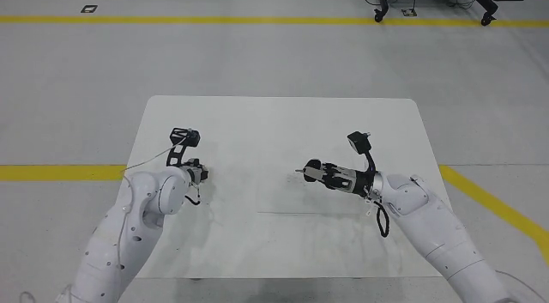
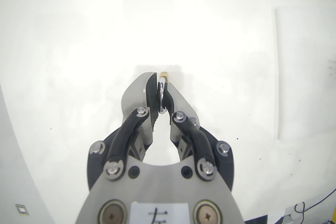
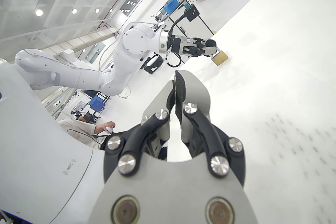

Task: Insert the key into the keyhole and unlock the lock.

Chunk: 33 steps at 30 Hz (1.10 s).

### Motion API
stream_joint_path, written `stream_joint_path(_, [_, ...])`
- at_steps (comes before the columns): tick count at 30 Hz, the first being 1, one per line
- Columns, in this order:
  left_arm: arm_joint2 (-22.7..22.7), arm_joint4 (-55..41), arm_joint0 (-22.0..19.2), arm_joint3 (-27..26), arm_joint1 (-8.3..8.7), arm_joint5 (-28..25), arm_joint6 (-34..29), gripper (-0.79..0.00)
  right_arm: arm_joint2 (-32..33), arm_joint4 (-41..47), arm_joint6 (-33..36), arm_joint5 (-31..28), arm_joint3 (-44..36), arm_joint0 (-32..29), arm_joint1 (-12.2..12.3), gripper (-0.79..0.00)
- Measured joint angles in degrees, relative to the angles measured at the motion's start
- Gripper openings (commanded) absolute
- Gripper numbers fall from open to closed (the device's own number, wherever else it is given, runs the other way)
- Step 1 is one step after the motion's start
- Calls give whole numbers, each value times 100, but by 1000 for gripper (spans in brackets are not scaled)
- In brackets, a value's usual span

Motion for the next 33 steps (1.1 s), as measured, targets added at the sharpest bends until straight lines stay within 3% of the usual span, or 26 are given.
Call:
stream_joint_path(5, [-67,50,47,-37,0,-24,-53,-785,0,0,0,0,0,0,0,-785])
stream_joint_path(11, [-439,-707,355,-140,12,-440,340,-785,0,0,0,0,0,0,0,-785])
stream_joint_path(21, [-1665,-3817,1279,-230,75,-2686,1373,-785,0,0,0,0,0,0,0,-785])
stream_joint_path(27, [-1869,-6206,1265,151,109,-4699,865,-785,0,0,0,0,0,0,0,-785])
stream_joint_path(33, [-1902,-5984,1187,131,128,-4896,751,-785,0,0,0,0,0,0,0,-785])
